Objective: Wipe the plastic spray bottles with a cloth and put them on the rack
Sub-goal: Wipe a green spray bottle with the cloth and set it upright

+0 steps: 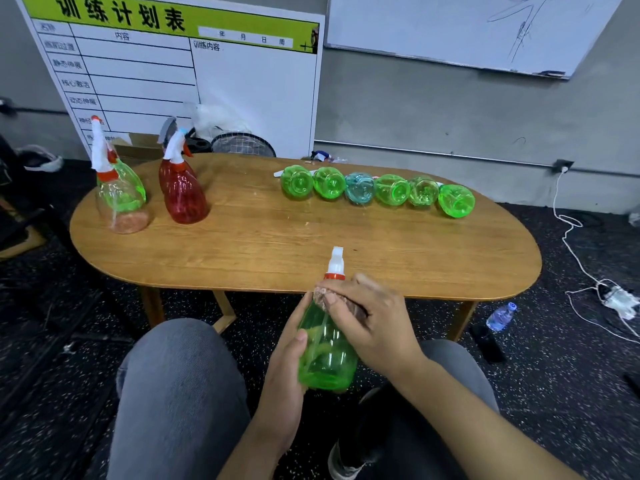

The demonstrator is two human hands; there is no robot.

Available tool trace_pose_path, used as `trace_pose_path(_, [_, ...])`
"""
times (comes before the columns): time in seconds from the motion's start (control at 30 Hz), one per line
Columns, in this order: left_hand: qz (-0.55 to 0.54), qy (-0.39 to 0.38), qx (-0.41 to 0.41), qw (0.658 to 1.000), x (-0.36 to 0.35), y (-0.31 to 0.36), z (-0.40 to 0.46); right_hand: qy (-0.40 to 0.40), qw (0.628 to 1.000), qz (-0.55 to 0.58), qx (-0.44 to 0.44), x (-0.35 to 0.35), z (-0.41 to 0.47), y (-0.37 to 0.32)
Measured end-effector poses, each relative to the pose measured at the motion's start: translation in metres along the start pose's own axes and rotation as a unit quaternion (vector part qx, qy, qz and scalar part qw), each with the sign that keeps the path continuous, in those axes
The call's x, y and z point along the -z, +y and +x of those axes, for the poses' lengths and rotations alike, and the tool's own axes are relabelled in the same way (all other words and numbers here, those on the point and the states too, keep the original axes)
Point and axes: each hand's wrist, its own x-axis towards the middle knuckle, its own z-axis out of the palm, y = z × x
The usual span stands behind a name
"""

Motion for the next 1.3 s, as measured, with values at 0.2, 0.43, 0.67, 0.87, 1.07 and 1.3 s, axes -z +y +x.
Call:
trace_pose_path(0.2, [-0.017,0.031,0.001,0.999,0.001,-0.003,-0.002,-0.038,0.988,-0.030,0.147,-0.001,-0.040,-0.014])
trace_pose_path(0.43, [-0.041,0.048,-0.004,0.998,0.003,0.006,-0.001,-0.057,0.965,-0.076,0.246,-0.001,-0.063,-0.016])
trace_pose_path(0.67, [0.049,0.017,-0.010,0.999,0.002,-0.002,0.004,0.056,0.998,-0.006,0.012,0.004,-0.006,-0.003])
trace_pose_path(0.87, [0.041,0.040,0.001,0.998,0.008,-0.011,0.004,-0.006,0.999,-0.025,0.025,-0.009,-0.016,-0.002])
trace_pose_path(1.07, [0.014,0.032,0.001,0.999,0.007,-0.006,0.001,-0.074,0.976,-0.056,0.199,-0.006,-0.054,-0.008])
trace_pose_path(1.3, [0.038,0.038,-0.001,0.999,0.004,0.002,0.004,-0.015,0.997,-0.030,0.077,0.002,-0.020,-0.012])
